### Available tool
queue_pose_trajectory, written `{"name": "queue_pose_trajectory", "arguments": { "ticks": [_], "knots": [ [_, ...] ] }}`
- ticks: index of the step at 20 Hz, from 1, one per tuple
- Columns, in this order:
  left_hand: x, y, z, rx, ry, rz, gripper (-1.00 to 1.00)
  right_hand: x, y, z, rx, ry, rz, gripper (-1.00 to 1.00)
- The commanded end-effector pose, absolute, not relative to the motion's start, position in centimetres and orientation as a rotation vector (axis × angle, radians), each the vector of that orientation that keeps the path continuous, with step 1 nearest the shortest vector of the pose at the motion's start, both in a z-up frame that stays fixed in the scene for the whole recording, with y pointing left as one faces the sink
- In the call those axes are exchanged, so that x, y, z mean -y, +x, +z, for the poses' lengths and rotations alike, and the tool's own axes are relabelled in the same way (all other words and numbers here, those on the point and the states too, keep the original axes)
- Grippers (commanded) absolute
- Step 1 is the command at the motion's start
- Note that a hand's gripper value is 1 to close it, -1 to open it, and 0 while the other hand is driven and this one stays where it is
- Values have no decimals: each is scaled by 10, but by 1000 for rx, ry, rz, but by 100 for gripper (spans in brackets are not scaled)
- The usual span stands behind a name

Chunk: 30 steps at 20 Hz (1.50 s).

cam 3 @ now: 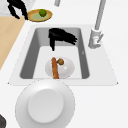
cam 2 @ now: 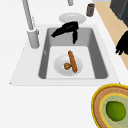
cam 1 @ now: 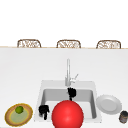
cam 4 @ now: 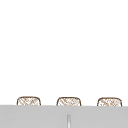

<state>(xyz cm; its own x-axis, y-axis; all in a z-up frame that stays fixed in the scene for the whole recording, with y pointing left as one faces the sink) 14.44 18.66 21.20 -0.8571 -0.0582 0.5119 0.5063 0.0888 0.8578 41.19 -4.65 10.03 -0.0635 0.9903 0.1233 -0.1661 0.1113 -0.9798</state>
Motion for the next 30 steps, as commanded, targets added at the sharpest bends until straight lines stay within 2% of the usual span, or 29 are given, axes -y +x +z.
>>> {"name": "queue_pose_trajectory", "arguments": {
  "ticks": [1, 9, 15, 23, 30],
  "knots": [
    [-187, 144, 212, 1957, -440, -1819, 0, 59, 418, 111, 1311, -1026, 1233, -100],
    [-187, 144, 212, 1957, -440, -1819, 0, 88, 444, 133, 1474, -1079, 1180, -100],
    [-187, 144, 212, 1957, -440, -1819, 0, 101, 474, 152, 1513, -1135, 1156, -100],
    [-187, 144, 212, 1957, -440, -1819, 0, 106, 539, 182, 1478, -1144, 1158, -100],
    [-187, 144, 212, 1957, -440, -1819, 0, 109, 575, 191, 1385, -1059, 1222, -100]
  ]
}}
